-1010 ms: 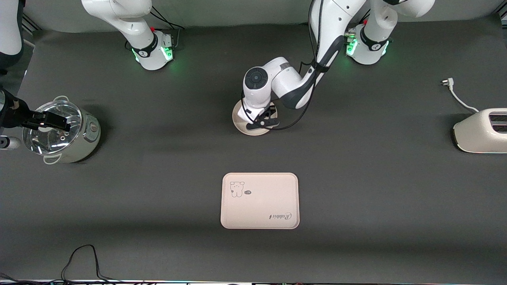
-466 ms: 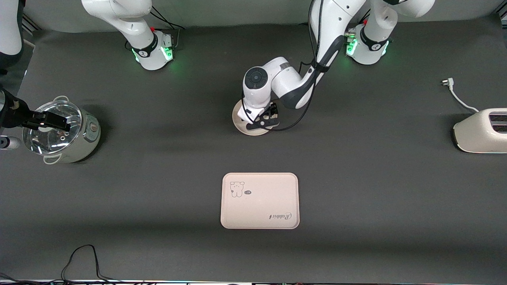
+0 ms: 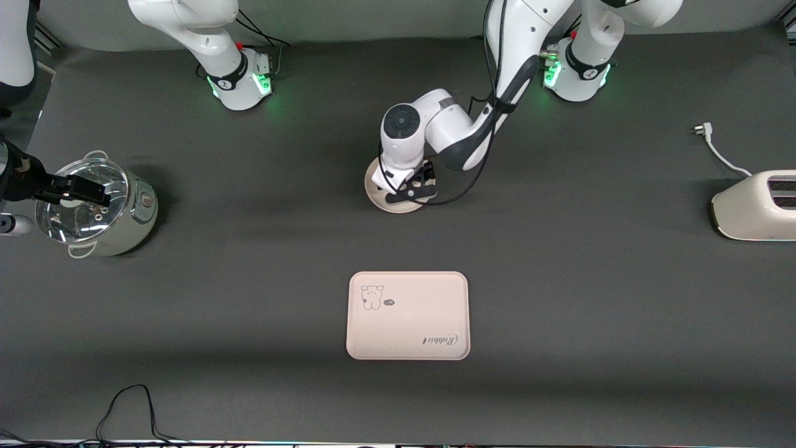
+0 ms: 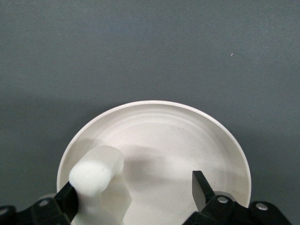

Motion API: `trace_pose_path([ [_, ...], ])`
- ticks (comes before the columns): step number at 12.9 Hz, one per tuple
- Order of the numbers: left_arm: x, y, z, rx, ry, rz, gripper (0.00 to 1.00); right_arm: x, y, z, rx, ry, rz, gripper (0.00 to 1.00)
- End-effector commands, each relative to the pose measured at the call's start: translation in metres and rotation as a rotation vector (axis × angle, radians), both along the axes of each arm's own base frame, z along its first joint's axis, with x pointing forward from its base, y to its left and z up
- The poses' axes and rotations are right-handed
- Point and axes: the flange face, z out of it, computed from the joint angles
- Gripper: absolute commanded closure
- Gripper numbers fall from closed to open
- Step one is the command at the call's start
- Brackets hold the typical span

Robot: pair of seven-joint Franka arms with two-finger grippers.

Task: Place bun in plate and plate on tray
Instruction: 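Lower the bun onto the plate and open the left gripper, then withdraw the left gripper while the right gripper moves toward the plate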

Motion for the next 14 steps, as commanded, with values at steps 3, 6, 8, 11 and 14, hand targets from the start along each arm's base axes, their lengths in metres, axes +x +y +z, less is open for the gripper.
trace_pose_path([
  [3,-0.001,-0.004,-0.003,0.001,-0.02,0.016,0.0,-0.006,-0.002,0.005,-0.009,-0.008,0.007,0.0],
  [6,-0.001,-0.004,-0.003,0.002,-0.019,0.014,0.0,-0.005,-0.002,0.005,-0.009,-0.008,0.009,0.0],
  [8,0.009,-0.001,0.008,0.0,-0.028,0.013,0.0,-0.006,-0.002,0.005,-0.009,-0.008,0.007,0.0],
  [11,0.07,0.036,0.075,0.053,-0.097,-0.111,0.0,-0.007,-0.001,0.0,-0.008,0.001,0.009,0.0],
  [14,0.151,0.122,0.182,0.084,-0.075,-0.24,0.0,-0.024,0.015,-0.003,0.05,-0.003,0.006,0.0],
])
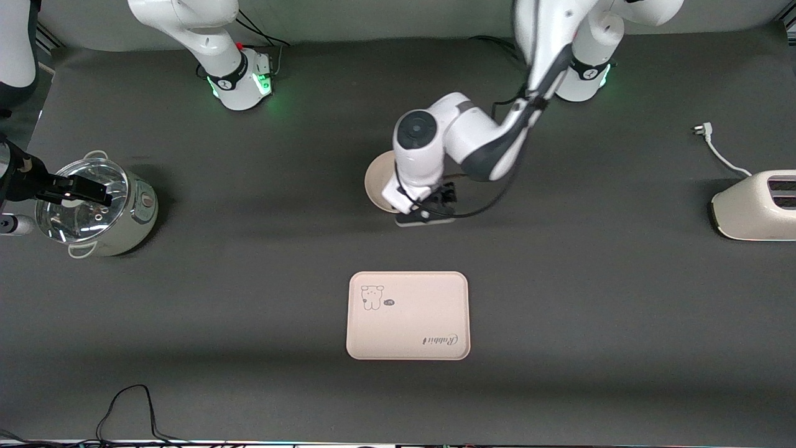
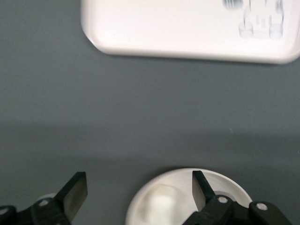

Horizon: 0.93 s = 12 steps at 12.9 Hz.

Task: Place bun in plate and plate on tray
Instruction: 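Withdraw the left gripper while the right gripper moves toward the plate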

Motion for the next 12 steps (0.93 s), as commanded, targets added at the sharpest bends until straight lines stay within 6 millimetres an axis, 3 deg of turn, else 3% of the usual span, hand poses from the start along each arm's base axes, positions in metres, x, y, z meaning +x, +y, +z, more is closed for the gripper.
trace_pose_path([
  [1,0.063,0.094,0.104,0.013,0.012,-0.095,0.0,-0.028,0.031,-0.001,0.049,-0.02,0.03,0.0],
  [3,0.099,0.178,0.156,-0.012,-0.008,-0.099,0.0,-0.042,0.07,-0.005,0.053,-0.032,0.03,0.0],
  [6,0.115,0.306,0.202,-0.082,0.018,-0.087,0.0,-0.06,0.167,-0.006,0.043,-0.037,0.006,0.0],
  [7,0.108,0.333,0.215,-0.081,0.043,-0.067,0.0,-0.069,0.203,-0.005,0.039,-0.045,-0.006,0.0],
  [9,0.092,0.354,0.234,-0.047,0.078,-0.046,0.0,-0.089,0.27,-0.005,0.048,-0.06,-0.061,0.0],
  [12,0.093,0.39,0.23,-0.04,0.1,-0.021,0.0,-0.135,0.371,-0.016,0.06,-0.054,-0.071,0.0],
])
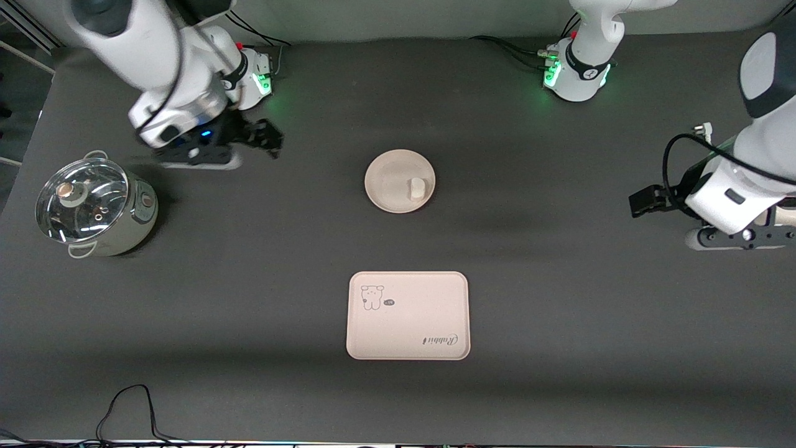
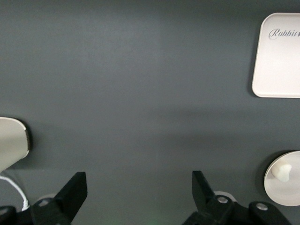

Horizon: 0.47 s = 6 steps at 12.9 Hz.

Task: Place bun in plate and plate on tray
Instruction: 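Withdraw the left gripper while the right gripper moves toward the plate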

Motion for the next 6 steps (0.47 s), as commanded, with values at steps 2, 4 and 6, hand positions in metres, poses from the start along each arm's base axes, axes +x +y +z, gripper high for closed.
trace_pose_path([
  [2,-0.011,0.021,-0.005,-0.001,-0.015,-0.046,0.0,-0.056,0.1,-0.02,0.015,-0.006,-0.004,0.0],
  [4,-0.034,0.022,0.003,0.022,-0.114,-0.039,0.0,-0.073,0.132,-0.031,0.026,-0.001,0.047,0.0],
  [6,-0.056,0.021,0.007,0.037,-0.066,-0.041,0.0,-0.073,0.135,-0.047,0.009,0.014,0.053,0.0],
])
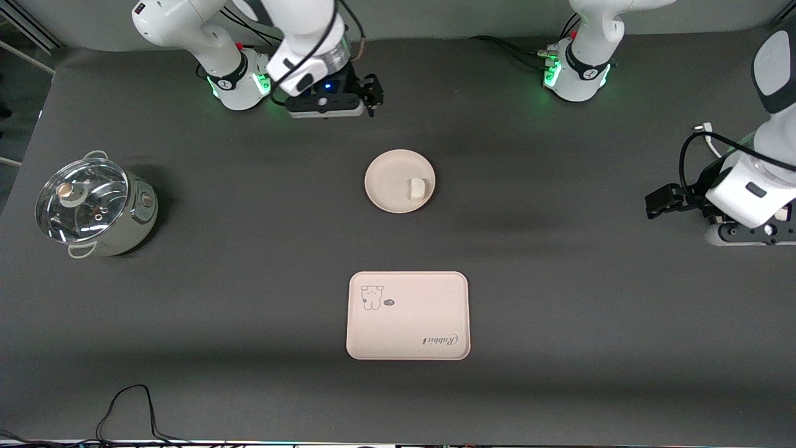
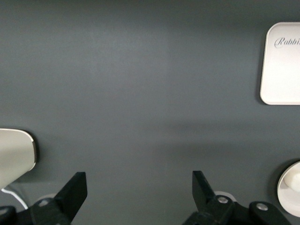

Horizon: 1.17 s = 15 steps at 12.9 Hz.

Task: Place bun in plate and plate on tray
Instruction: 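Withdraw the left gripper while the right gripper moves toward the plate, then lower the right gripper onto the plate rim and close it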

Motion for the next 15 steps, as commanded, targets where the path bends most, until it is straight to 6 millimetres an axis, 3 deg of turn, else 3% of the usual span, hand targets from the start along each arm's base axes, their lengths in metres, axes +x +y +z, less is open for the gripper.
trace_pose_path([
  [1,-0.043,0.004,0.011,0.033,0.026,-0.017,0.0,0.006,0.006,-0.02,0.001,0.019,-0.013,0.0],
  [3,-0.043,0.022,0.012,0.015,0.034,0.017,0.0,-0.001,0.0,-0.053,0.01,0.004,-0.016,0.0],
  [6,-0.044,0.018,0.017,0.019,0.026,0.009,0.0,-0.017,-0.028,-0.106,0.07,-0.061,-0.035,0.0],
  [11,-0.039,0.02,0.018,0.015,0.046,0.011,0.0,-0.039,-0.067,-0.214,0.168,-0.165,-0.039,0.0],
  [15,-0.037,0.02,0.02,0.012,0.03,0.01,0.0,-0.037,-0.069,-0.284,0.181,-0.177,-0.093,0.0],
])
